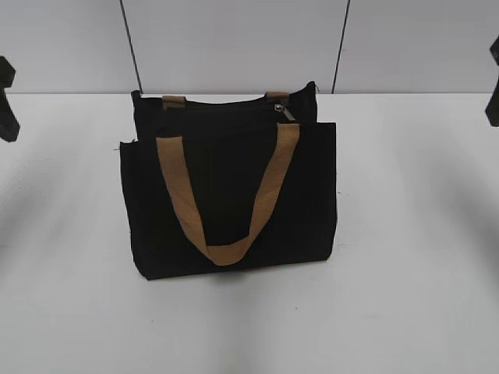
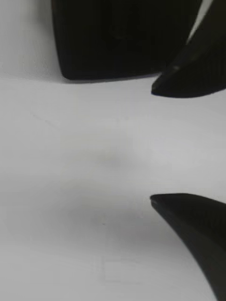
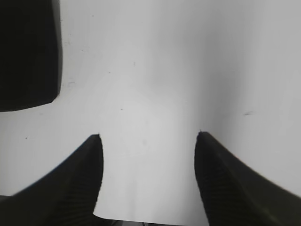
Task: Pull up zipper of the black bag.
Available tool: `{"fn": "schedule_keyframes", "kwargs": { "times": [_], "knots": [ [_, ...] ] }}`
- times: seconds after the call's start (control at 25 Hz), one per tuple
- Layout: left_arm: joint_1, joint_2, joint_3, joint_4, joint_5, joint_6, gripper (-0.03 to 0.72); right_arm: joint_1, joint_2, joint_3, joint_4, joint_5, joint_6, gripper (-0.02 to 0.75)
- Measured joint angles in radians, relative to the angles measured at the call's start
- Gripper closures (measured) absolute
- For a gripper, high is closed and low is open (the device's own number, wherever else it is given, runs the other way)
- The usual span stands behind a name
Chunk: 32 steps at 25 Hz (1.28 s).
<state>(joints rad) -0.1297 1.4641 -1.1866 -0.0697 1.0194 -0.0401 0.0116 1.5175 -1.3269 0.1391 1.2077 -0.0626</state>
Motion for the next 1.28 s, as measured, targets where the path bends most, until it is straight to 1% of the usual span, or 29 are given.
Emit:
{"fn": "schedule_keyframes", "kwargs": {
  "times": [0.12, 0.2, 0.36, 0.4, 0.56, 0.76, 0.84, 0.92, 1.08, 1.28],
  "knots": [
    [0.014, 0.024, -0.015, 0.004, 0.061, 0.000, 0.215, -0.050, -0.002, 0.002, -0.006, 0.004, -0.018, 0.263],
    [0.014, 0.013, -0.020, 0.005, 0.084, 0.000, 0.216, -0.062, -0.021, 0.031, -0.007, 0.004, -0.023, 0.263],
    [0.014, -0.054, -0.013, 0.008, 0.170, 0.000, 0.216, -0.064, -0.135, 0.166, -0.005, 0.004, -0.028, 0.263],
    [0.014, -0.087, 0.002, 0.012, 0.177, 0.001, 0.217, -0.064, -0.179, 0.221, -0.003, 0.004, -0.029, 0.263],
    [0.014, -0.251, 0.097, 0.017, 0.190, 0.001, 0.218, -0.064, -0.372, 0.402, -0.003, 0.005, -0.030, 0.263],
    [0.014, -0.483, 0.285, 0.026, 0.169, 0.001, 0.218, -0.064, -0.620, 0.591, -0.003, 0.011, -0.032, 0.263],
    [0.014, -0.595, 0.355, 0.028, 0.154, 0.001, 0.218, -0.064, -0.763, 0.656, -0.003, 0.011, -0.032, 0.263],
    [0.014, -0.728, 0.419, 0.030, 0.131, 0.001, 0.218, -0.064, -0.871, 0.705, 0.000, 0.013, -0.032, 0.263],
    [0.014, -0.949, 0.497, 0.030, 0.060, 0.001, 0.218, -0.064, -1.097, 0.778, 0.005, 0.009, -0.041, 0.263],
    [0.014, -1.185, 0.568, 0.030, 0.040, 0.001, 0.218, -0.064, -1.334, 0.805, 0.007, -0.031, -0.102, 0.263]
  ]
}}
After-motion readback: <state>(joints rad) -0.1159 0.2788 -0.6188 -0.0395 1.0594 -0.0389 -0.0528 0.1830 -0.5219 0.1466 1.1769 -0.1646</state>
